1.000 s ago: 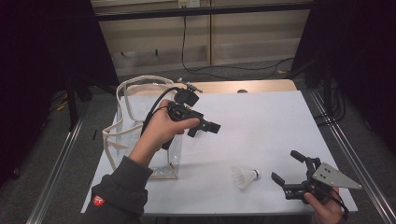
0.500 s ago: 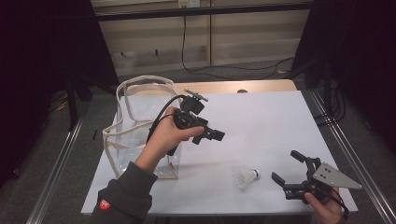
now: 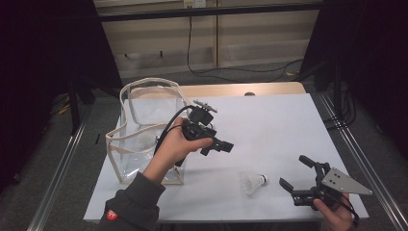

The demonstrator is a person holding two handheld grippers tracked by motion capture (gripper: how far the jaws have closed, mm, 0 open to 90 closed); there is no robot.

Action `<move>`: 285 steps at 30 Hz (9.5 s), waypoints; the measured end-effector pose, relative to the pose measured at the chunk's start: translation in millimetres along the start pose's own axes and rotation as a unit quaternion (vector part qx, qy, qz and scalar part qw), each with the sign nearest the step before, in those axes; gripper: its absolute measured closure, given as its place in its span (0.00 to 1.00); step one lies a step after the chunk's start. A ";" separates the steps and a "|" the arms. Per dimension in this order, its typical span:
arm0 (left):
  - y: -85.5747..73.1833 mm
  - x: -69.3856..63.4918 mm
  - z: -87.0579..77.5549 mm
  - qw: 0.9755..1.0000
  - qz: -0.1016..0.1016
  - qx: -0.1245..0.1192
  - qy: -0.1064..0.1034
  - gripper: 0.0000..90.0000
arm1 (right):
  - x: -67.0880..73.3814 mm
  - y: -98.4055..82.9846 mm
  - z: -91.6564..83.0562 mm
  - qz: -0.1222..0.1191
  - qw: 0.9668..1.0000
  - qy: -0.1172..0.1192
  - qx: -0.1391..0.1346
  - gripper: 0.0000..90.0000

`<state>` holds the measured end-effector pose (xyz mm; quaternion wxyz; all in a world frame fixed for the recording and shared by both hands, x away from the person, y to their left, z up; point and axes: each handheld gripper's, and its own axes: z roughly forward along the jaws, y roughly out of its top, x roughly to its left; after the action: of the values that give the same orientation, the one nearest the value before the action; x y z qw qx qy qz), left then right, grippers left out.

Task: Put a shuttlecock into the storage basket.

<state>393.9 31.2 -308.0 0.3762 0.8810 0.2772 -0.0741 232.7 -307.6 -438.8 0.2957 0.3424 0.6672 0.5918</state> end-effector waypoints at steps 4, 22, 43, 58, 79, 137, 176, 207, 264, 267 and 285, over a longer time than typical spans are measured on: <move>-3.2 0.0 2.6 1.000 0.000 0.000 -0.003 0.16 | 0.0 0.1 -0.2 0.001 1.000 -0.001 0.000 0.00; -20.9 3.2 17.1 1.000 -0.005 0.000 -0.010 0.15 | 0.2 0.0 0.0 0.001 1.000 -0.001 0.000 0.00; -37.9 5.0 32.0 1.000 -0.004 0.008 -0.020 0.14 | 0.0 0.1 -0.1 -0.001 1.000 0.000 -0.001 0.00; -43.4 2.5 36.4 1.000 0.002 0.007 -0.021 0.14 | 0.3 0.0 0.0 0.000 1.000 0.000 0.001 0.00; -53.0 1.4 45.7 0.999 0.004 0.010 -0.033 0.13 | 0.4 0.0 0.1 -0.001 1.000 0.000 0.001 0.00; -63.1 -10.8 85.5 0.997 0.061 0.038 -0.018 0.10 | 0.1 0.1 -0.1 -0.002 1.000 0.001 0.001 0.00; -66.8 -12.8 115.4 0.995 0.093 0.024 -0.026 0.36 | 0.0 0.4 -0.9 -0.003 1.000 -0.002 0.000 0.00; -62.0 -18.8 126.5 0.993 0.109 0.015 -0.033 0.58 | 0.0 0.0 -0.4 -0.003 1.000 0.000 0.002 0.00; -60.7 -23.6 150.0 0.994 0.080 0.026 -0.065 0.96 | -0.7 0.7 -1.7 -0.003 1.000 -0.006 -0.001 0.00; -60.5 -24.7 148.9 0.995 0.076 0.023 -0.065 0.98 | -0.6 0.8 -1.7 -0.003 1.000 -0.007 -0.001 0.00; -56.4 -24.3 136.5 0.995 0.060 0.025 -0.076 1.00 | -1.9 -0.1 -3.8 -0.002 1.000 -0.009 -0.001 0.00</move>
<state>353.5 -43.5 -431.2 0.3778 0.8970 0.1923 -0.1249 230.7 -311.4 -438.5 0.3031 0.3465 0.6643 0.5888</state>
